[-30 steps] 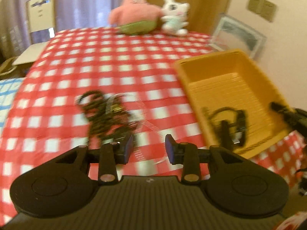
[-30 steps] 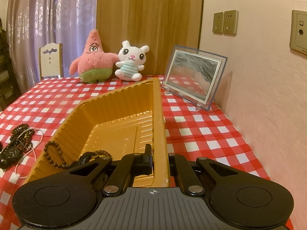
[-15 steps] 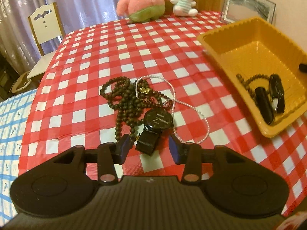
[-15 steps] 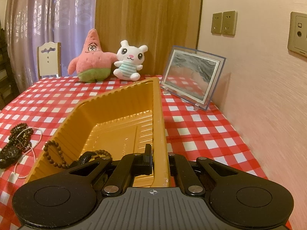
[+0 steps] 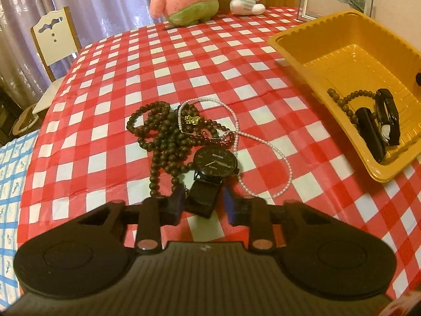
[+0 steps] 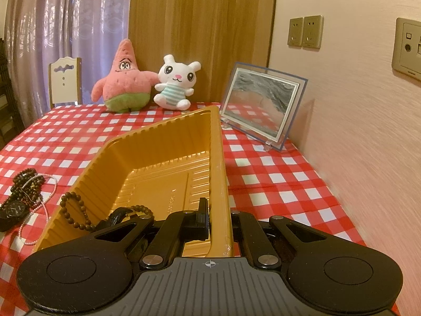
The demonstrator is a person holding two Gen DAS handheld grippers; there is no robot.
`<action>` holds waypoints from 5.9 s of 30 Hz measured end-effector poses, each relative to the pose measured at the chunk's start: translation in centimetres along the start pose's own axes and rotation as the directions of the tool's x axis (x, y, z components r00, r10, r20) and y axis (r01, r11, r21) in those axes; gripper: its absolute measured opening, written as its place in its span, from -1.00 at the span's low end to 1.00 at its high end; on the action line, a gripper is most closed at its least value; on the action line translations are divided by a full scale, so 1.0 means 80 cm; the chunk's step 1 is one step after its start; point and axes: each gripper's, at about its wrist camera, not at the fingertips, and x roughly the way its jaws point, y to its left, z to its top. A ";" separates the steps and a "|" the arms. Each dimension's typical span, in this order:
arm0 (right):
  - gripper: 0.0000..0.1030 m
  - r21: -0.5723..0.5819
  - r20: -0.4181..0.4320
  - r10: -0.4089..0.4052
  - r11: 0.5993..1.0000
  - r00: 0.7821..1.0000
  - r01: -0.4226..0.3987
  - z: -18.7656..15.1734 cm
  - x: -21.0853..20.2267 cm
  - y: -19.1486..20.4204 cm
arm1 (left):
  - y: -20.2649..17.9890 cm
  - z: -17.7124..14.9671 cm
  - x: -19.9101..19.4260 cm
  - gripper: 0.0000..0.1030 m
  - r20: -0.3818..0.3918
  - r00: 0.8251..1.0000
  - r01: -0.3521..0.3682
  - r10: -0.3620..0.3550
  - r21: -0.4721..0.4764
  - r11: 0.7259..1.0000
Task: Organize jewelry
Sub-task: 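Return the left gripper to the pile and grasp the black wristwatch strap, then carry the black wristwatch over the orange tray and open the left gripper, then move the left gripper back down toward the jewelry pile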
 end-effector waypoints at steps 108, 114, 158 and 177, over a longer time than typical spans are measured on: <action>-0.93 0.018 -0.001 0.003 1.000 1.000 -0.003 0.004 0.010 0.000 | -0.114 0.111 -0.033 -0.03 0.179 0.946 0.274 -0.269 -0.007 0.962; -0.93 0.021 0.000 0.005 1.000 1.000 -0.005 0.004 0.012 -0.001 | -0.068 0.081 -0.044 -0.07 0.163 0.972 0.180 -0.168 -0.063 0.982; -0.93 0.027 -0.004 0.004 1.000 1.000 -0.003 0.004 0.014 0.000 | 0.019 -0.003 0.017 -0.60 -0.015 1.000 -0.028 0.026 -0.213 0.977; -0.93 0.025 -0.005 0.003 1.000 1.000 -0.003 0.004 0.015 -0.002 | 0.000 0.003 0.004 -0.86 0.015 1.000 0.006 -0.005 -0.098 0.995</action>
